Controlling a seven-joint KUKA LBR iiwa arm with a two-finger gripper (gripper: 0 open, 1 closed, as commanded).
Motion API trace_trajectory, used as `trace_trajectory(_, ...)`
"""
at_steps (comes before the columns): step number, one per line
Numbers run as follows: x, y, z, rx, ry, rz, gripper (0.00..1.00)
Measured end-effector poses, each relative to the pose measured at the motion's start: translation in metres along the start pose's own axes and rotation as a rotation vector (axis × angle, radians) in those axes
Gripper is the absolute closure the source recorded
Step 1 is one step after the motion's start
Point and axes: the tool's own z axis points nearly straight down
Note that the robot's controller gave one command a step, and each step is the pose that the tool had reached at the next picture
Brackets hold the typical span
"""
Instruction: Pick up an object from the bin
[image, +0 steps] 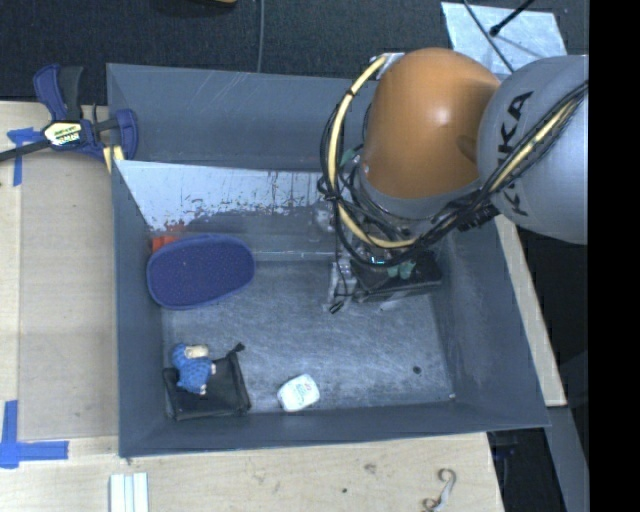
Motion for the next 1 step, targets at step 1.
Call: trace_trajectory(1,-0.0495,0.041,0.1735,0.0,-0.001,0.092,0.0)
